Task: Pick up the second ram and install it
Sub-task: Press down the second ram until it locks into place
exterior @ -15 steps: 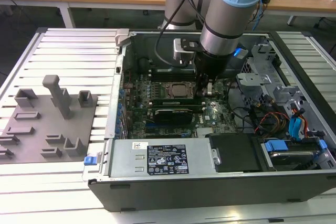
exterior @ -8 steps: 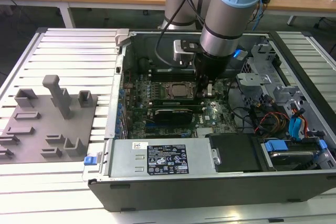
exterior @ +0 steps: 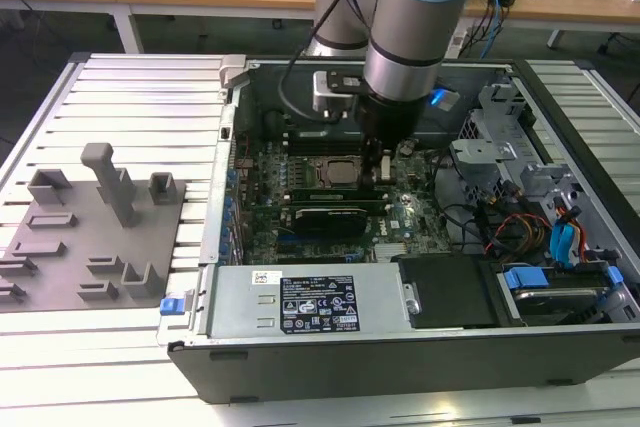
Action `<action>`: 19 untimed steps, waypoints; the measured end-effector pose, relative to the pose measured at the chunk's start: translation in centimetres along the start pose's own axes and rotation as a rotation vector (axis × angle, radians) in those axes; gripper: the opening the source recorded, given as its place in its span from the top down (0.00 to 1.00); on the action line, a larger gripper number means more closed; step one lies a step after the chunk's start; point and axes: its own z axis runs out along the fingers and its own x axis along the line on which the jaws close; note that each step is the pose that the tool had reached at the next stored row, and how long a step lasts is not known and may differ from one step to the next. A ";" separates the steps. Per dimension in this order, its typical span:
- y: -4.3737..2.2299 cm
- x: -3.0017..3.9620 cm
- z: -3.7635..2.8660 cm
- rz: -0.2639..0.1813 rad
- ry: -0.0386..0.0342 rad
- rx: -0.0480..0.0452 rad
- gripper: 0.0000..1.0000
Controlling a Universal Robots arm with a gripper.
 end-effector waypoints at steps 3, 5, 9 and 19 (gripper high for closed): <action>1.85 0.02 0.10 0.000 0.0007 0.0034 0.89; 3.08 -0.03 0.16 0.000 0.0015 0.0059 0.89; 5.76 -0.27 0.31 0.000 0.0014 0.0123 0.89; 6.41 -0.31 1.22 0.000 0.0009 0.0133 0.89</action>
